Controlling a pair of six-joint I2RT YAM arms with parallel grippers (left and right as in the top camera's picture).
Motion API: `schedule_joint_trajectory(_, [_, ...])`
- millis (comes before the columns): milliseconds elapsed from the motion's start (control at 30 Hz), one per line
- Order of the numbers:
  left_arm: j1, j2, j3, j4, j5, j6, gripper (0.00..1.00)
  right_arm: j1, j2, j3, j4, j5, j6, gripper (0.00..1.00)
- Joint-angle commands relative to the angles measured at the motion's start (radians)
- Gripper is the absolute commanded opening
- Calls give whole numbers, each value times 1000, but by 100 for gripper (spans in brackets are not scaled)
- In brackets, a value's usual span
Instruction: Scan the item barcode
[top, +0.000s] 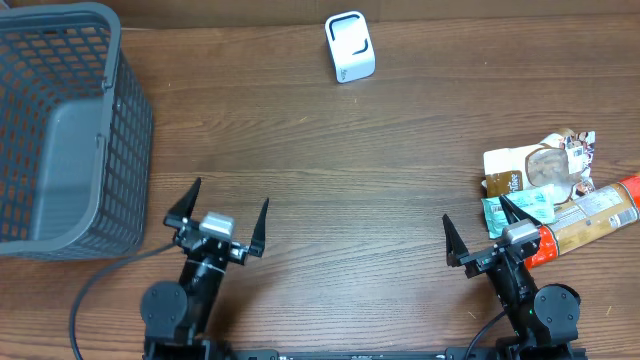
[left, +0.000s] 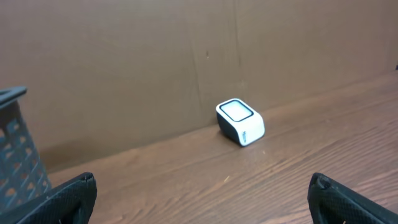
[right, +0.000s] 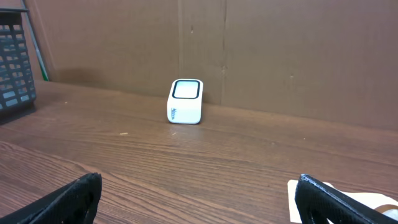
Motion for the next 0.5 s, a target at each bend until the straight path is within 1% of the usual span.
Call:
schedule_joint_trajectory(0, [6, -83, -63, 8, -52, 24, 100, 7, -10, -10, 5, -8, 3, 100])
schedule_joint_trajectory(167, [6, -144, -135, -16, -127, 24, 100, 7, -10, -10, 6, -8, 3, 100])
schedule_joint_trajectory(367, [6, -199, -205, -31, -115, 23, 100, 7, -10, -10, 6, -8, 3, 100])
schedule_joint_trajectory(467, [6, -227, -204, -121, -116, 23, 100, 7, -10, -10, 5, -8, 3, 100])
